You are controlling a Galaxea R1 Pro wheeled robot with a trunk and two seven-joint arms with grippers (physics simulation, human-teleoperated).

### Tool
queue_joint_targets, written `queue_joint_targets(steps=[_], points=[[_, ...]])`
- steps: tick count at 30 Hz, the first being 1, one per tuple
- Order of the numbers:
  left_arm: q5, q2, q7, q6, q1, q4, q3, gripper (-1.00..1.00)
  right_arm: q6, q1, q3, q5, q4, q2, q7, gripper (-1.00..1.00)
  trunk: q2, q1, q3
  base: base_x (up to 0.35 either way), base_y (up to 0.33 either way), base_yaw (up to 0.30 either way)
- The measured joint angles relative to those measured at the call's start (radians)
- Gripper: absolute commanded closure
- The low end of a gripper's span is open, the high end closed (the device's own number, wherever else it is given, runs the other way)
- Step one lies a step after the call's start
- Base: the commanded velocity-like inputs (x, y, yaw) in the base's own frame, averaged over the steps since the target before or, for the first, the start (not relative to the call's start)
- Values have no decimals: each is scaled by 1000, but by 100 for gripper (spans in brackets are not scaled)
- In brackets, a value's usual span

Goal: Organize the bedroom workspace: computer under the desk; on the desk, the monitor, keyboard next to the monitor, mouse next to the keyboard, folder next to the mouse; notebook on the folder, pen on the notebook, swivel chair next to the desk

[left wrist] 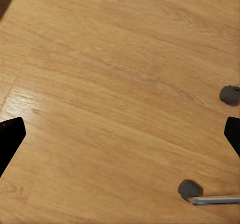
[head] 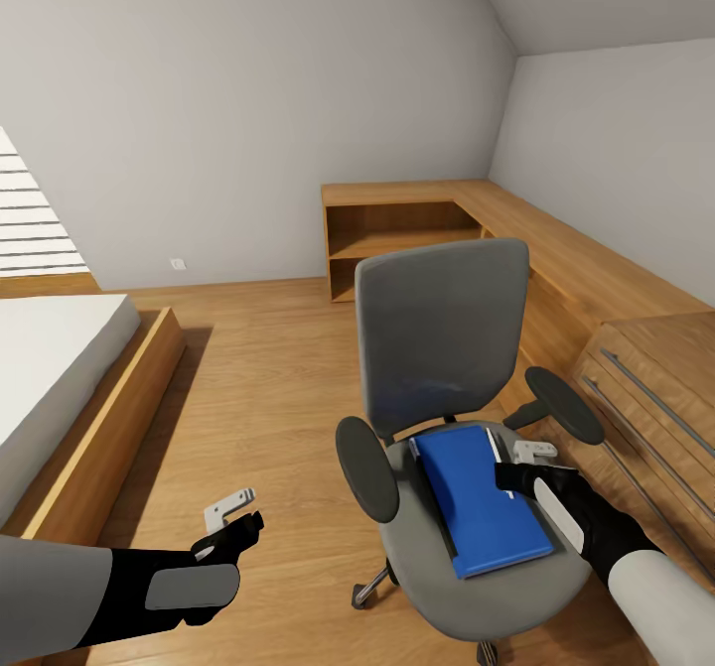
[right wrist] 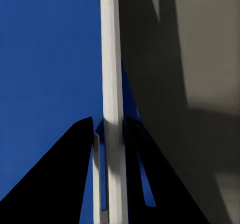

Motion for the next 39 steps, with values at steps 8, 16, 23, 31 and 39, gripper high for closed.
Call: queue_joint_targets(steps=[8,16,23,31,39], points=[[0,0,-1,0,0,0,0,-100,0,0,-1,0,0,0,0,100,0,0,0,0,0,0],[0,0,-1,0,0,0,0,-100,0,0,-1,-1,0,0,-1,100,0,0,0,0,0,0],[0,0,-2,0,0,0,0,-100,0,0,-1,-1,0,-1,-1,100,49,-27,22,0,0,0],[0,0,-2,0,0,0,0,-100,-1,0,-2,-1,-6,-3,-1,100,105,-57,47,0,0,0],[0,0,-2,0,0,0,0,-100,-1,0,-2,-2,-37,-6,-1,100,161,-88,72,0,0,0]])
